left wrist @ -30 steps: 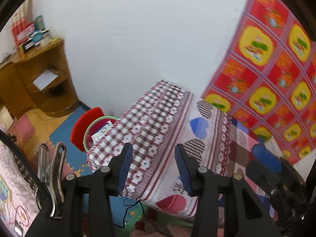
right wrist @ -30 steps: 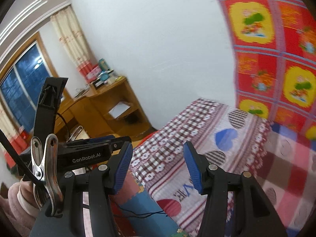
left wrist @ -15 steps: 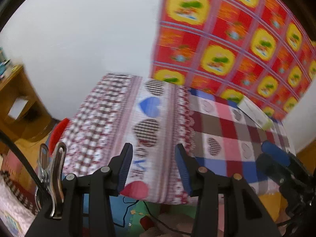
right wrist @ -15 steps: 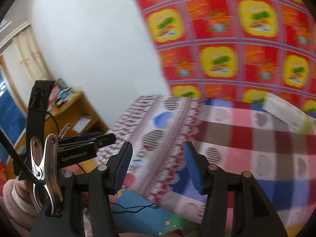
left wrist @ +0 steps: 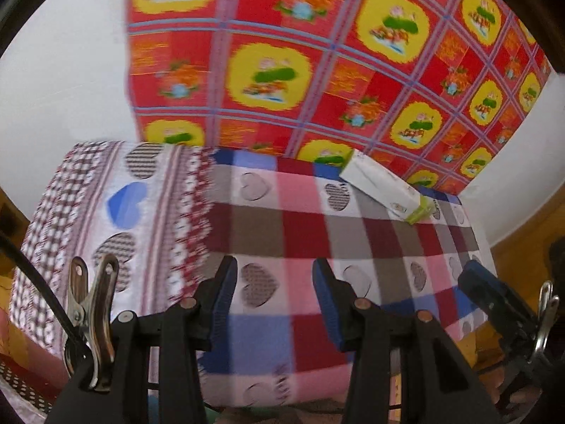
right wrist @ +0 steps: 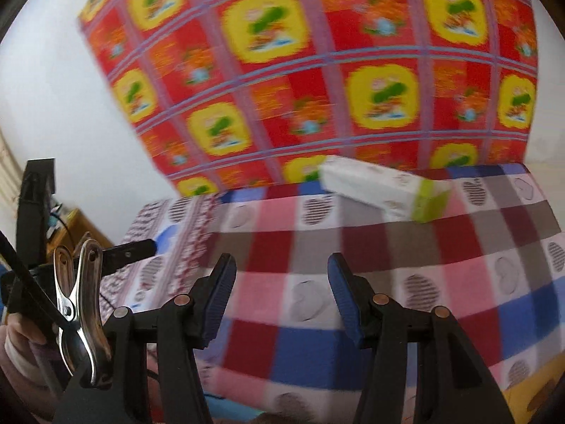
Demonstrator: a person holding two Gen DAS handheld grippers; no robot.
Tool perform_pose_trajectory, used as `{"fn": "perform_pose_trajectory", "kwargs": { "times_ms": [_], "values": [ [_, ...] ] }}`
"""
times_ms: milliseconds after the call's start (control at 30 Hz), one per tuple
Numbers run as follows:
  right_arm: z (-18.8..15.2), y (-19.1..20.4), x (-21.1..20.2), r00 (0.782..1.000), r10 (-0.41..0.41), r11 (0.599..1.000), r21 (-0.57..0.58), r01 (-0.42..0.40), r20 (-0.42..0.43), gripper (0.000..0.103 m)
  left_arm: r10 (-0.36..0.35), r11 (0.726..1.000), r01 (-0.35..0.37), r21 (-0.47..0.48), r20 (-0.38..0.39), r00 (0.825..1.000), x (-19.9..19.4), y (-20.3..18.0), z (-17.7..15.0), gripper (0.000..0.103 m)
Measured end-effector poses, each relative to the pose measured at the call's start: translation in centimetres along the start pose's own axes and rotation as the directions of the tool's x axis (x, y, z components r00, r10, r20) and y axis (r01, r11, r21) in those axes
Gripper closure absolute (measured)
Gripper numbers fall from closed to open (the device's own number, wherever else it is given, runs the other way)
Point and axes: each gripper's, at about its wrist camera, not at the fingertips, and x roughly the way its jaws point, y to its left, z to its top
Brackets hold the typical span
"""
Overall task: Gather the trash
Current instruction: 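Move both grippers over the bed toward the white-and-green selfie stick box, then lower both grippers onto the selfie stick box and close on it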
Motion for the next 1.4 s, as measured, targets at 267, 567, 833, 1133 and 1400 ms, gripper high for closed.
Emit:
{"fn": "perform_pose_trajectory", "kwargs": {
  "times_ms": [267, 567, 833, 1133, 1400],
  "values": [
    [4.8, -6.9, 5.2, 0.999, -0.018, 0.999, -0.036, 0.017, -0.041, 0.048, 0.019, 1.000, -0.019, -0.020, -0.032, 0.999, 5.3, -5.7, 3.0, 0.057],
    [9.4, -11.2, 13.6, 0.994, 0.001, 0.997, -0.083, -0.010, -0.109, 0.047, 0.103, 0.988, -0.111, -0.103, -0.079, 0.992, 8.6, -6.3, 3.3, 0.057],
    [11.4, -11.6, 19.4, 0.986, 0.025, 0.989, -0.137, -0.047, -0.162, 0.047, 0.152, 0.973, -0.163, -0.163, -0.076, 0.985, 8.7, -4.8, 3.3, 0.057],
    [7.8, -9.0, 18.7, 0.968, 0.123, 0.967, -0.195, -0.167, -0.217, 0.047, 0.182, 0.961, -0.200, -0.189, -0.109, 0.977, 9.4, -4.0, 3.0, 0.057],
    [4.1, -6.0, 15.9, 0.955, 0.168, 0.935, -0.267, -0.233, -0.243, 0.047, 0.139, 0.967, -0.163, -0.198, -0.130, 0.982, 10.7, -4.7, 3.4, 0.057]
  ]
}}
